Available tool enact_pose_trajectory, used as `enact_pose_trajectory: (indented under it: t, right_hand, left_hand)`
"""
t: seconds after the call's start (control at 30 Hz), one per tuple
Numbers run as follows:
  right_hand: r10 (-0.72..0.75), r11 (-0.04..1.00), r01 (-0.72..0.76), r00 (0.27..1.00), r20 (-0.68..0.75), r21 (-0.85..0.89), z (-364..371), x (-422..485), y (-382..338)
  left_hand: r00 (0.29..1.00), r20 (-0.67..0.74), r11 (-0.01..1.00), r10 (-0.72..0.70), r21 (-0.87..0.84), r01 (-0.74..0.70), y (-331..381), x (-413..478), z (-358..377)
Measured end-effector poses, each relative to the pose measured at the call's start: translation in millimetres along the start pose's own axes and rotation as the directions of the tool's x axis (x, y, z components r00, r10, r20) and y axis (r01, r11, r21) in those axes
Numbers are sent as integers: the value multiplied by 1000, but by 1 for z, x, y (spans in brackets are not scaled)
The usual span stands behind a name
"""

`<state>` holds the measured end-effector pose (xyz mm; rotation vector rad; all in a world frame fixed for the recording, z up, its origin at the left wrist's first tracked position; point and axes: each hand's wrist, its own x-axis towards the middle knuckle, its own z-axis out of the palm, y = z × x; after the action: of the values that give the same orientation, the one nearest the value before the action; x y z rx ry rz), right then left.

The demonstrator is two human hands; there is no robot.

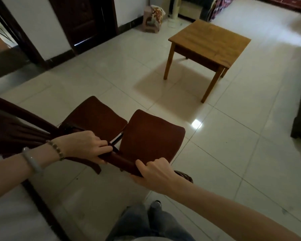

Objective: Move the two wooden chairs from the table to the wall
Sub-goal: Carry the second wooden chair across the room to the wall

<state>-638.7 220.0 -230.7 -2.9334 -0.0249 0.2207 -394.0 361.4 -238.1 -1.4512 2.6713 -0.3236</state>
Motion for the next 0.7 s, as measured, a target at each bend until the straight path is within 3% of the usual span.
enact_pose_trajectory:
  t: [0.43, 0.7]
  right_hand:
    - [99, 995, -99, 995, -20, 20, 31, 5, -116]
    - [107, 994, -107, 994, -9, 23, 44, 8, -178]
  left_hand:
    - [989, -30, 989, 144, -6, -145, 38, -83, -4]
    - [988, -21, 987, 155, -34, -155, 66, -129, -16]
